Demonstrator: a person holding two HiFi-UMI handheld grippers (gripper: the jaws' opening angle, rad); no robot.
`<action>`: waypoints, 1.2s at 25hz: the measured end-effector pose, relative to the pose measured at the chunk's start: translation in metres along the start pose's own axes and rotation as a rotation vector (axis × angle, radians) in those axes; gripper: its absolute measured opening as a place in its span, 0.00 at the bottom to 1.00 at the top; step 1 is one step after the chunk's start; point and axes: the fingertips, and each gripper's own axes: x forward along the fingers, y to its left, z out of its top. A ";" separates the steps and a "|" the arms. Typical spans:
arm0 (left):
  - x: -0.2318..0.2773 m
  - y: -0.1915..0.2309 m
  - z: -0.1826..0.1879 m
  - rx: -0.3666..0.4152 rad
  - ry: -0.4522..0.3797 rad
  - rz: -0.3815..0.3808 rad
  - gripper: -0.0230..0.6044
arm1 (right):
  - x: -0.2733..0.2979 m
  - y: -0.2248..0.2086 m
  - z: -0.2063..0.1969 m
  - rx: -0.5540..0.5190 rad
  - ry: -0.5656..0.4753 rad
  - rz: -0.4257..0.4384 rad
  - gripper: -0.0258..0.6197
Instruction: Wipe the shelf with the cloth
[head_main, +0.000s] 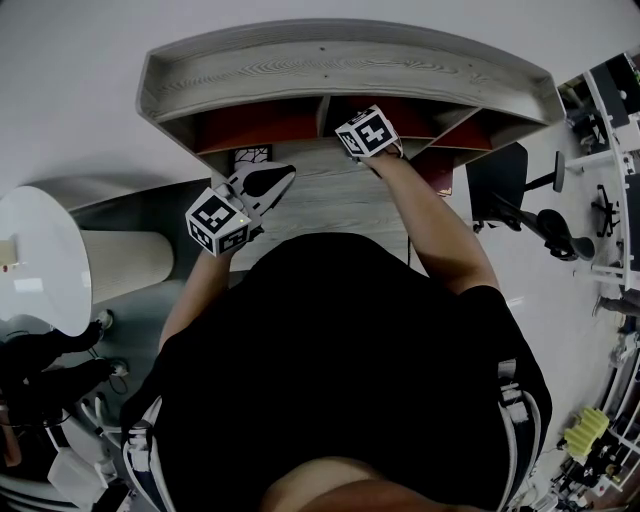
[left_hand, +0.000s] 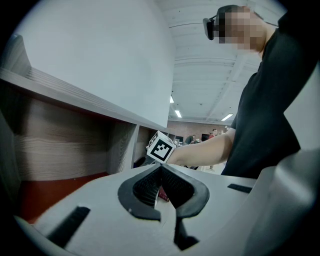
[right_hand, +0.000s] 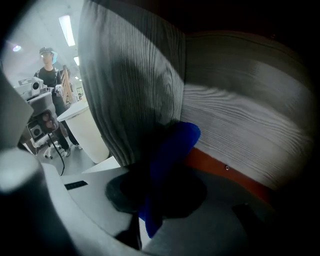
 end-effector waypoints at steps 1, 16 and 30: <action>0.000 0.000 0.000 -0.003 0.001 0.000 0.06 | 0.000 0.000 0.000 0.002 -0.001 0.001 0.13; 0.004 -0.002 0.000 0.003 0.009 -0.012 0.06 | -0.003 0.000 -0.002 -0.002 -0.016 -0.004 0.13; 0.016 -0.013 -0.002 -0.005 0.021 -0.054 0.06 | -0.050 -0.005 0.003 0.143 -0.198 -0.047 0.13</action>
